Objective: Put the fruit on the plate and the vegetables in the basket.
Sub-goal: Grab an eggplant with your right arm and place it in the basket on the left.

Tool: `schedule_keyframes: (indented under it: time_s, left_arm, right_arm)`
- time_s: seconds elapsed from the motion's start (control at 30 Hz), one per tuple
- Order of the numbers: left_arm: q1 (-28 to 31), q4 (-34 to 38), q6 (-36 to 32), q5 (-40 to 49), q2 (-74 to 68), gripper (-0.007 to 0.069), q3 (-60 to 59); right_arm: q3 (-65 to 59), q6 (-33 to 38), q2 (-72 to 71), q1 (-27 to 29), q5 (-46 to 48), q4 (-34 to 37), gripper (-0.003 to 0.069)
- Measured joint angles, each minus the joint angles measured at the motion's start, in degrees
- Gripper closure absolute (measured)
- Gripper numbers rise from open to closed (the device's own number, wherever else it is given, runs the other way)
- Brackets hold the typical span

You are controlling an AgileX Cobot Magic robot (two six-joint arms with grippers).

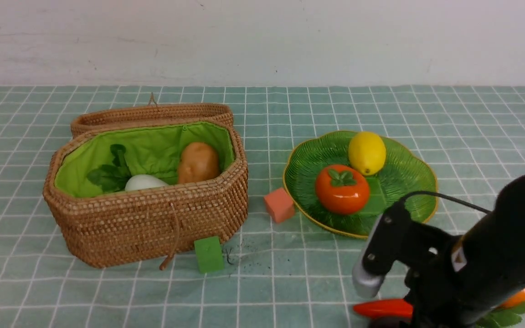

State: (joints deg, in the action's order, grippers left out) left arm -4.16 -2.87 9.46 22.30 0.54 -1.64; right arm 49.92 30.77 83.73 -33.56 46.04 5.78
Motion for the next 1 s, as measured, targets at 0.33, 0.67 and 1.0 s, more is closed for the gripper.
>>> schedule_keyframes:
  time_s: [0.33, 0.67, 1.0]
  left_arm:
    - [0.00, 0.00, 0.00, 0.00, 0.00, 0.0575, 0.00]
    - [0.00, 0.00, 0.00, 0.00, 0.00, 0.0575, 0.00]
    - [0.00, 0.00, 0.00, 0.00, 0.00, 0.0573, 0.00]
  right_arm:
    - [2.79, -1.09, 11.41, -1.04, 1.56, -1.90, 0.0165]
    - [25.07, 10.39, 11.26, -1.12, 19.16, 11.22, 0.0238]
    - [51.60, 24.74, 17.24, -1.56, -3.74, 34.80, 0.0238]
